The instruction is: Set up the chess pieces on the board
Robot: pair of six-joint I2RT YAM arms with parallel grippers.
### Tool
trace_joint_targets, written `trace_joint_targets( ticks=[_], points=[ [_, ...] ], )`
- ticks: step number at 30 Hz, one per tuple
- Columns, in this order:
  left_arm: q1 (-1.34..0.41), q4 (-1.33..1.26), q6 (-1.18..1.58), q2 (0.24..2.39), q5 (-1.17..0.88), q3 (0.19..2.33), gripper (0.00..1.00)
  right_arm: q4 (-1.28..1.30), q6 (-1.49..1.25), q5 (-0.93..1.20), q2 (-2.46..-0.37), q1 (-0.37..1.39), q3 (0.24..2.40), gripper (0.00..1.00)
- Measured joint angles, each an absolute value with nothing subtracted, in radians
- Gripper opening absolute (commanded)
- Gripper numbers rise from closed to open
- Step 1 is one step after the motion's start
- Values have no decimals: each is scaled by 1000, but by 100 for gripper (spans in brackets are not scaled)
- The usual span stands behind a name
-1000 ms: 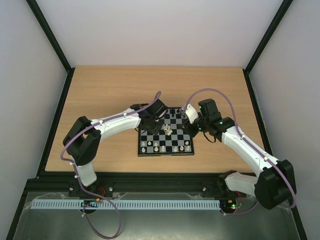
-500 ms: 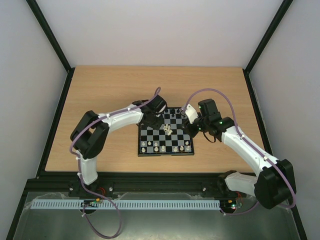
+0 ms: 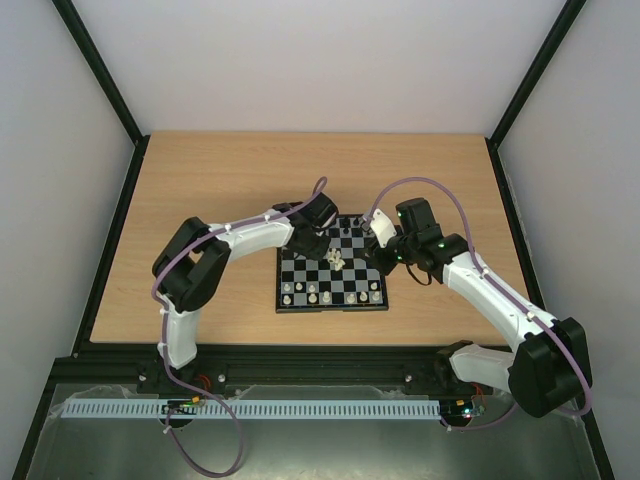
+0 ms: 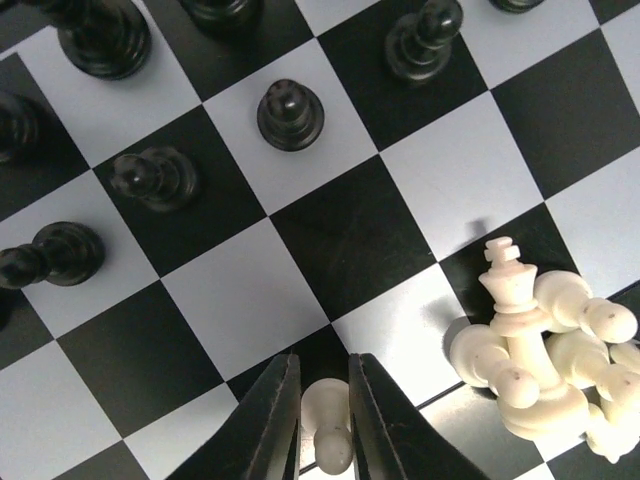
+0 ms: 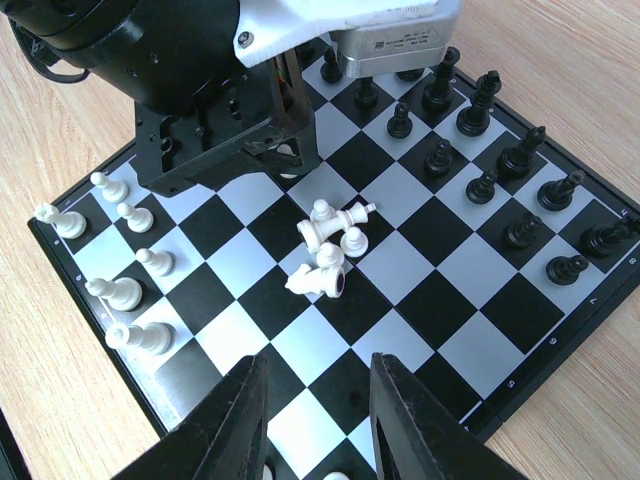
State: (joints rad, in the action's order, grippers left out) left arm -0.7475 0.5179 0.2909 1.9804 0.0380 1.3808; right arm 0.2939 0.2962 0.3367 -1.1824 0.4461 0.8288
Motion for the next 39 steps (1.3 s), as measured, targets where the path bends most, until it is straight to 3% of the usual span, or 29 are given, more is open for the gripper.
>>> trace_joint_targets(
  ticks=[9, 20, 39],
  points=[
    [-748, 518, 297, 1959, 45, 1365, 9, 294, 300, 337, -1182, 446, 829, 31],
    [-820, 496, 280, 1733, -51, 1238, 9, 294, 300, 337, -1188, 446, 829, 31],
    [-913, 532, 243, 1821, -120, 1233, 9, 294, 300, 337, -1188, 446, 828, 31]
  ],
)
